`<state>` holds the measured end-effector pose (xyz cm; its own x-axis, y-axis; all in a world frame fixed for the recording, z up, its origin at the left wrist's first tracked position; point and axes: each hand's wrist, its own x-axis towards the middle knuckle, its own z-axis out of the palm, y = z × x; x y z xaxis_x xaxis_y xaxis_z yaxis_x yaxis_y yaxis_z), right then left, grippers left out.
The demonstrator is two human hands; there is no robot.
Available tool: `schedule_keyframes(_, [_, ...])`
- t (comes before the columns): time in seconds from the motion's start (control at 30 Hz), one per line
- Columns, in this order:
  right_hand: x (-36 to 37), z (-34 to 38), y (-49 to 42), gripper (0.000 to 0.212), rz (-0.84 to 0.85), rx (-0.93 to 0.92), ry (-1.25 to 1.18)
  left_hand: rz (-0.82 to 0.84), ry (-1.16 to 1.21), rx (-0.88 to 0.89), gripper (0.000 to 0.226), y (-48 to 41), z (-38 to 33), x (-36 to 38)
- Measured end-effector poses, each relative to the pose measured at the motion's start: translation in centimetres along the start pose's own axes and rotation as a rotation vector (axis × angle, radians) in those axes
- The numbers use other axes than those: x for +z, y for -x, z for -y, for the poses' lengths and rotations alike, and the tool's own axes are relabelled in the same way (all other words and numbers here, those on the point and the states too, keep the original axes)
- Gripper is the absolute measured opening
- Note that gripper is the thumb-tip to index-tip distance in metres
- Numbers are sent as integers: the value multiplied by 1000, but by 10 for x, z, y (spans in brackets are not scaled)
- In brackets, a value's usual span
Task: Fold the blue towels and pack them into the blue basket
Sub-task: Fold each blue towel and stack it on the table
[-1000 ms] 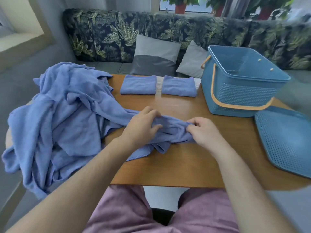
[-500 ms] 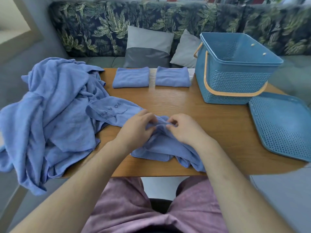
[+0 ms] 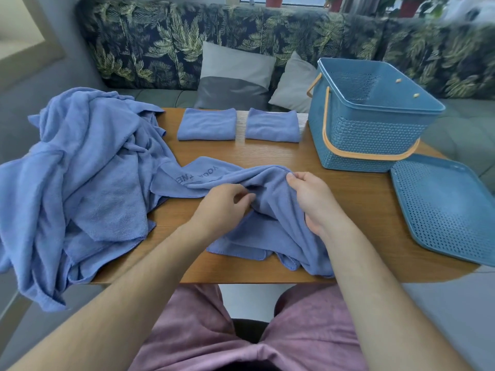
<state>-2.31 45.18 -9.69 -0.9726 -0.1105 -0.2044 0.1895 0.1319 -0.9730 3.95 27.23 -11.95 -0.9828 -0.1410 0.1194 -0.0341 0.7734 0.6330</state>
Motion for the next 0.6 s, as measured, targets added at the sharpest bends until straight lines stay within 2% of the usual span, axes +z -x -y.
schedule_keyframes(0.07, [-2,-1,0,13,12,26,-63,55,57,-46,25,-7,-4,8])
schedule_keyframes(0.2, [-6,1,3,17,-64,-49,-68,68,-157,6,26,-15,-7,29])
schedule_keyframes(0.33, [-20,-3,1,14,-201,-129,57,27,-253,46,16,-13,-15,31])
schedule_keyframes(0.47, [-37,-6,-3,11,-287,-133,141,66,-227,27,14,1,-11,16])
schedule_keyframes(0.53, [-38,-7,-4,11,-263,-110,132,134,-191,17,17,12,-9,8])
schedule_keyframes(0.6, [-37,-9,-2,8,-228,-84,139,136,-124,-8,29,20,-8,5])
